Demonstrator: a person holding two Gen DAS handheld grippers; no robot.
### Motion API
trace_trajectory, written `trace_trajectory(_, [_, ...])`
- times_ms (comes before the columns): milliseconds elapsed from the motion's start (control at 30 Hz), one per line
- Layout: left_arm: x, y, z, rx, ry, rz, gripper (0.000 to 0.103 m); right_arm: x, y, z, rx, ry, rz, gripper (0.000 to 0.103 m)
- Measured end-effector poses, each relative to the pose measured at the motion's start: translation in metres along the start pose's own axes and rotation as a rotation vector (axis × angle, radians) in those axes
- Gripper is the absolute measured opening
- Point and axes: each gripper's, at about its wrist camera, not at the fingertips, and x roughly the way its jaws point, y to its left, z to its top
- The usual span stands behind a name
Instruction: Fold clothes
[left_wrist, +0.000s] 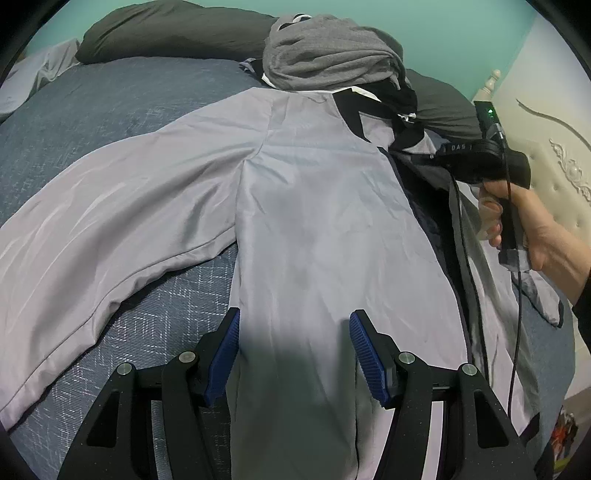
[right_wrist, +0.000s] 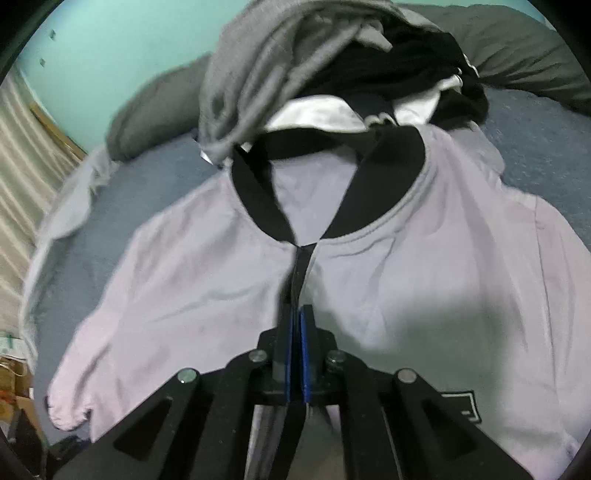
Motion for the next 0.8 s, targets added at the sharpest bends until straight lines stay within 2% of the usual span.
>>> trace_trajectory(33, [0.000,0.000,0.000,0.000,0.000,0.000,0.063,-0.002,-0.001,0.001,0.003,-0.020,0.027,0.004])
trace_trajectory(233, [0.002,0.001,-0.001,-0.007,0.003,0.000,0.063,0.011,0.004,-0.001,-0.002,0.023,-0.020,0.004])
trace_trajectory(333, [0.002,0.000,-0.002,-0.004,0.004,0.002,0.063,0.031,0.000,0.000,0.027,0.076,-0.037,0.004])
trace_trajectory(433, [0.003,0.001,-0.003,-0.005,0.006,0.002,0.063,0.045,-0.002,-0.004,0.066,0.128,-0.052,0.009])
trace_trajectory(533, [0.003,0.003,-0.002,-0.010,0.004,0.001,0.063,0.025,-0.001,-0.001,0.077,0.066,0.027,0.014])
trace_trajectory(600, [0.002,0.003,-0.002,-0.012,0.002,0.001,0.063,0.005,0.001,0.000,0.071,0.013,0.084,0.032])
trace_trajectory(667, [0.001,0.003,-0.002,-0.013,-0.001,0.000,0.063,-0.019,0.004,-0.001,0.053,-0.046,0.127,0.036])
trace_trajectory(733, [-0.001,0.002,-0.001,-0.011,-0.005,0.000,0.063,-0.032,0.005,-0.006,0.010,-0.065,0.089,0.036])
trace_trajectory(800, [-0.002,0.000,-0.001,-0.007,-0.007,-0.001,0.063,-0.035,-0.008,-0.019,0.012,-0.037,0.021,0.035])
